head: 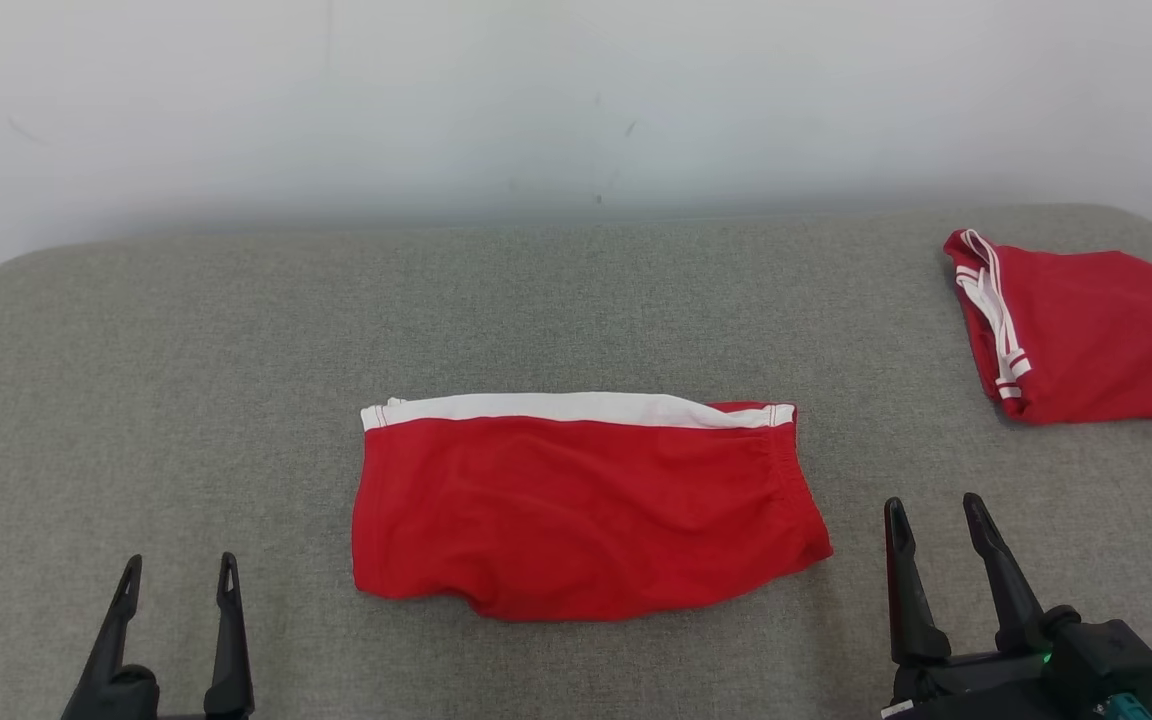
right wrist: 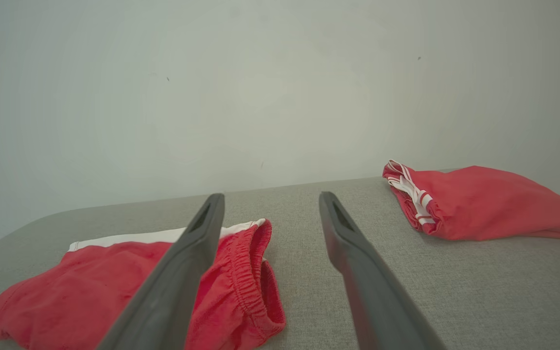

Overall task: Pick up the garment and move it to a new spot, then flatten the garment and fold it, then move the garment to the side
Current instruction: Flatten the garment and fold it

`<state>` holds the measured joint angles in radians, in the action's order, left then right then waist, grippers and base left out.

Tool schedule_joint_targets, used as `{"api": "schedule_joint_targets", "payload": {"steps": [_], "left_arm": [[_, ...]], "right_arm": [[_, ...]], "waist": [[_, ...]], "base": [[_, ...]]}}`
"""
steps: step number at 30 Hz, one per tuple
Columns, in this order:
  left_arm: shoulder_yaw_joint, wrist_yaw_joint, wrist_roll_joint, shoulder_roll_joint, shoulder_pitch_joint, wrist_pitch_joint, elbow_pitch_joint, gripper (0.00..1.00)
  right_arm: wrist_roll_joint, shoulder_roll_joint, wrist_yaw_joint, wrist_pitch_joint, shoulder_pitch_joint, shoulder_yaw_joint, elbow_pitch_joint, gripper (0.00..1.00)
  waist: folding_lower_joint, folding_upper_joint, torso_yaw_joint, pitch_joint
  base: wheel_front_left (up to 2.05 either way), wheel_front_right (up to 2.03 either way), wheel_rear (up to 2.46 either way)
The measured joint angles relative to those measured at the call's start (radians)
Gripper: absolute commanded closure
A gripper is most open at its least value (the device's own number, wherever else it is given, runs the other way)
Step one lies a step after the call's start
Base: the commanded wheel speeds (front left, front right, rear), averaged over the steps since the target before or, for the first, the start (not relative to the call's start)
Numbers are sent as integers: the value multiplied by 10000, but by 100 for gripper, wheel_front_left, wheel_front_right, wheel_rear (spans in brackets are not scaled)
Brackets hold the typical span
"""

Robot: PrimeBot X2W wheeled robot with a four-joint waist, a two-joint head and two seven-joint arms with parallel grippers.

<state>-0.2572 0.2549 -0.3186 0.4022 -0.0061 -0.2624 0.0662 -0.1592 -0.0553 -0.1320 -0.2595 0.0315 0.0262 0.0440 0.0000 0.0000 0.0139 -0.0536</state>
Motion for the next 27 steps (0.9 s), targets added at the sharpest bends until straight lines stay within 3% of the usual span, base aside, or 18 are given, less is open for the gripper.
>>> {"api": "schedule_joint_targets", "payload": {"steps": [27], "left_arm": [[13,-75,-13,-15,50,0,-29,0]], "right_arm": [[48,13,0,150,8,48,113,0]], "waist": [[0,-1,52,60]], "base": [[0,0,0]]}}
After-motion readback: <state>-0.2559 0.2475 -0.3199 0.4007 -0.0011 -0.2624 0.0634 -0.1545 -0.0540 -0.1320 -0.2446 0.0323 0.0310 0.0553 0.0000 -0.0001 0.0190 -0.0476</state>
